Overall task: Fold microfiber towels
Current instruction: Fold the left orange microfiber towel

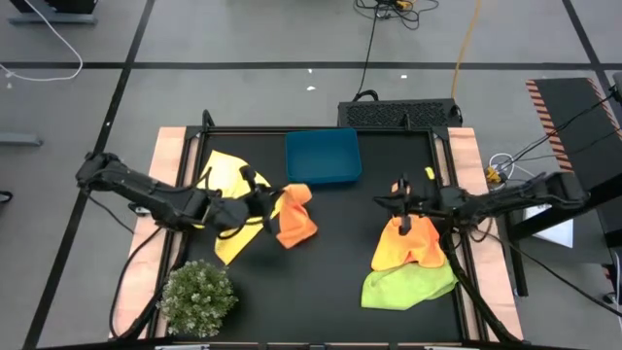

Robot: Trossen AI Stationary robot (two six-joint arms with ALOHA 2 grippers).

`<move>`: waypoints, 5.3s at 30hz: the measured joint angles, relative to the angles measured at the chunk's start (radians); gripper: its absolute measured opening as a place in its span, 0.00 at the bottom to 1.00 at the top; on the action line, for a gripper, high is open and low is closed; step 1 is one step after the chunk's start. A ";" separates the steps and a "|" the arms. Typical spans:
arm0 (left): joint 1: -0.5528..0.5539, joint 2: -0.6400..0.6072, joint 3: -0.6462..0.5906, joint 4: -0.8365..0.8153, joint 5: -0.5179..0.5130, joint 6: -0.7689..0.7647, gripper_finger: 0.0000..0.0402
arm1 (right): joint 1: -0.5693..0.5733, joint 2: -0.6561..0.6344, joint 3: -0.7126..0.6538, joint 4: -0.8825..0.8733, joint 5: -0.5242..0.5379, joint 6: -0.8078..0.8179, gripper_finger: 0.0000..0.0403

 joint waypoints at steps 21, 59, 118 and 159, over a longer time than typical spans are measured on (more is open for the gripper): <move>0.133 0.000 0.000 0.001 0.262 -0.121 0.02 | -0.002 0.522 0.217 0.186 -0.033 -0.093 0.04; 0.002 0.000 0.000 0.065 0.271 -0.143 0.01 | 0.030 1.168 0.645 0.022 -0.155 -0.247 0.36; -0.406 -0.094 0.000 -0.534 -0.051 -0.717 0.00 | 0.451 0.450 0.644 -0.903 0.286 0.208 0.01; -0.406 0.153 0.000 -0.798 0.036 -0.985 0.01 | 0.348 0.769 0.644 -0.887 0.128 0.078 0.26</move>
